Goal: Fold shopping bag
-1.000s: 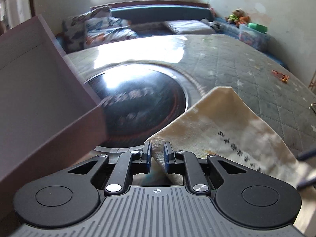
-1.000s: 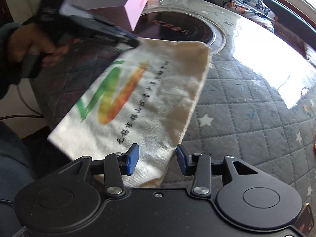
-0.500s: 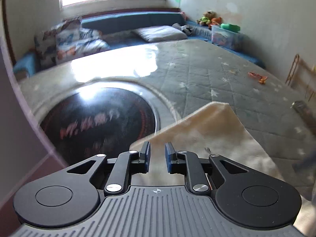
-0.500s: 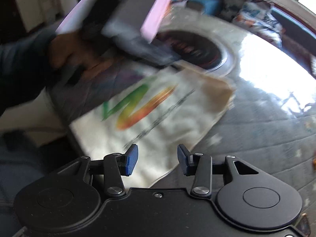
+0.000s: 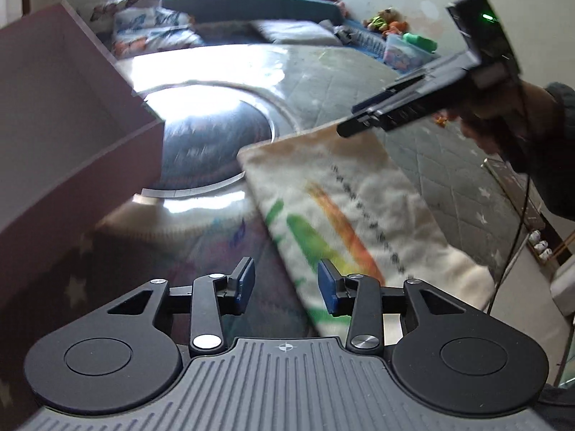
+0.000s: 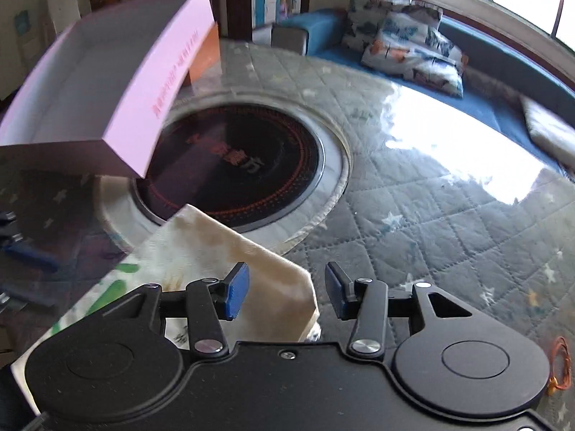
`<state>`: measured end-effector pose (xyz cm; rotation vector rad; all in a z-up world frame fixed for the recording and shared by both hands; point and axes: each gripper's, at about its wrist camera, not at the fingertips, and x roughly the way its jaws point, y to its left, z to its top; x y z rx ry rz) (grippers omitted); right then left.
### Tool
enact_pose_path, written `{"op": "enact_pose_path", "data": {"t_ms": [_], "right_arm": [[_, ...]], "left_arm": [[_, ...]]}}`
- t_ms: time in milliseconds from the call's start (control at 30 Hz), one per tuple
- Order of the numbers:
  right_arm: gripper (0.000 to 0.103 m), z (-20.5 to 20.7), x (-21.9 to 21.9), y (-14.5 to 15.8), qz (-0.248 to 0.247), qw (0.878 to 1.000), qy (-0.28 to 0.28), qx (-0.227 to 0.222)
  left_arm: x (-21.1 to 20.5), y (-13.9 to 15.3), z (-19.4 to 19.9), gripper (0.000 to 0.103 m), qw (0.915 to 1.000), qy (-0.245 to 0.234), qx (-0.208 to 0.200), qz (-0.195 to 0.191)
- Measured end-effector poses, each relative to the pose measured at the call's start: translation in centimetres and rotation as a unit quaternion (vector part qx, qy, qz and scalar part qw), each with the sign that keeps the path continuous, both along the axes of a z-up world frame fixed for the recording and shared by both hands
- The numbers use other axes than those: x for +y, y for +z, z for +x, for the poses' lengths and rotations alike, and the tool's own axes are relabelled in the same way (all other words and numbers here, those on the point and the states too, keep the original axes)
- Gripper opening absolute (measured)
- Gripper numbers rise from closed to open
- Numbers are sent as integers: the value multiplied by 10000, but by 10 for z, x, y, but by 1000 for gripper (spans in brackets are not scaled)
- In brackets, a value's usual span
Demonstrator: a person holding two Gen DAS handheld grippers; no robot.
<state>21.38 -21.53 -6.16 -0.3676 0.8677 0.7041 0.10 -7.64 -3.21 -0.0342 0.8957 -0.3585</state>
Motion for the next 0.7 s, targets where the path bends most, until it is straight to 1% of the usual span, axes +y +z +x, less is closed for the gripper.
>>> {"op": "enact_pose_path", "data": {"t_ms": [100, 200, 267, 300, 367, 467, 533, 700], "right_arm": [[50, 4, 0, -7, -10, 9998, 10, 202], [49, 5, -1, -13, -33, 9995, 7, 301], [45, 4, -2, -13, -8, 9994, -10, 352], [45, 4, -2, -13, -2, 9993, -14, 368], [43, 2, -2, -13, -50, 9993, -3, 361], [37, -1, -1, -14, -118, 9994, -9, 333], [35, -4, -2, -13, -156, 9994, -13, 294], [34, -13, -13, -13, -297, 9992, -151, 232]], "left_arm": [[-1, -8, -9, 44, 9997, -94, 225, -39], [-5, -10, -14, 43, 9995, -223, 238, -60], [-6, -10, -15, 36, 9993, -265, 268, -60], [-9, -11, -15, 36, 9990, -355, 282, -55], [-12, -11, -16, 22, 9987, -442, 271, -18], [-17, -11, -15, 14, 9981, -550, 265, 93], [-19, -10, -13, 12, 9973, -664, 247, 212], [-19, -9, -5, 9, 9957, -785, 164, 453]]}}
